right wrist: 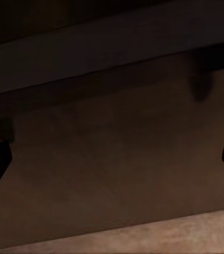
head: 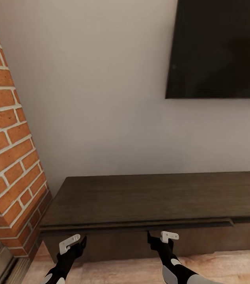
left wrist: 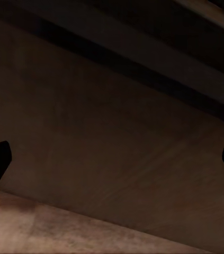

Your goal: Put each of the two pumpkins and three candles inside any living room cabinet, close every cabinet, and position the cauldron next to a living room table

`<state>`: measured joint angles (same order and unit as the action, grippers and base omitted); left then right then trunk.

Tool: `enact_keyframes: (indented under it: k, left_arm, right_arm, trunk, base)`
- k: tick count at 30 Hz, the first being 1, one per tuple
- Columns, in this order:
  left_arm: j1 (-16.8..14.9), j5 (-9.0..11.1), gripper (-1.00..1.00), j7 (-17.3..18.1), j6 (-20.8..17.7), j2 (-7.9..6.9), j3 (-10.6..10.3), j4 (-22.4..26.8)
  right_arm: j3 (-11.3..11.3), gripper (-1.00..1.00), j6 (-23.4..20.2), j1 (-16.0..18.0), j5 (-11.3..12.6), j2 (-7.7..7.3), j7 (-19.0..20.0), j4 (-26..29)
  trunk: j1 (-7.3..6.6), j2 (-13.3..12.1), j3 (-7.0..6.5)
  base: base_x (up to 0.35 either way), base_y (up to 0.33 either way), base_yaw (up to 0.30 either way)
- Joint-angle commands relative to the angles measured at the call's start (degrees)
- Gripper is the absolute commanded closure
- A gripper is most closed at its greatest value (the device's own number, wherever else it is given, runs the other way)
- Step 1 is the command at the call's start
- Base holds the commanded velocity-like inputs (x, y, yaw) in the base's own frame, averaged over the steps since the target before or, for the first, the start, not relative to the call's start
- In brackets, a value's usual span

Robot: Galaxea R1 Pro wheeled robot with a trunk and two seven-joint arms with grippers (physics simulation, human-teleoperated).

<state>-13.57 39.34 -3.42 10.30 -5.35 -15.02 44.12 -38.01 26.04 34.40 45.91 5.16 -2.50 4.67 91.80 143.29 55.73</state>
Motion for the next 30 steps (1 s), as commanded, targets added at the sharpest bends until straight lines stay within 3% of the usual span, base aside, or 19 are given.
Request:
enact_keyframes:
  k: [1, 10, 23, 26, 28, 30]
  left_arm:
    - [0.0, 0.6, -1.00, -0.4, 0.4, -0.10, -0.5, 0.0]
    - [0.0, 0.6, -1.00, -0.4, 0.4, -0.10, -0.5, 0.0]
    - [-0.1, 0.9, -1.00, -0.2, -0.8, -0.48, -0.3, 0.2]
    - [-0.1, 1.2, -1.00, -0.2, -7.5, -0.97, -0.2, 0.9]
    - [-0.1, 1.2, -1.00, -0.2, -17.0, -1.17, 0.3, 3.0]
    - [-0.1, 1.1, -1.00, -0.3, -22.1, -1.29, 1.6, 4.0]
  right_arm:
    - [-0.4, -1.00, 0.2, 0.1, 0.2, 0.02, -0.2, 0.0]
    - [-0.4, -1.00, 0.2, 0.1, 0.2, 0.02, -0.2, 0.0]
    - [-0.3, -1.00, -0.1, 0.1, 0.2, -0.06, -0.2, 0.0]
    - [-0.4, -1.00, -1.8, 0.1, 0.2, -0.06, -0.2, 0.4]
    - [-0.3, -1.00, -5.5, 0.1, 0.3, -0.01, 0.5, 0.6]
    - [-0.2, -1.00, -7.7, 0.1, 0.5, 0.01, 0.9, 0.7]
  trunk:
    - [0.00, 0.0, 0.05]
    - [0.00, 0.0, 0.05]
    - [0.00, 0.0, 0.05]
    - [0.00, 0.0, 0.05]
    - [0.00, 0.0, 0.05]
    - [0.00, 0.0, 0.05]
  base:
    - [0.148, 0.023, 0.000]
    - [0.016, 0.003, 0.000]
    - [-0.168, 0.000, 0.000]
    - [-0.008, 0.000, 0.000]
    - [-0.002, 0.000, 0.000]
    - [-0.001, 0.000, 0.000]
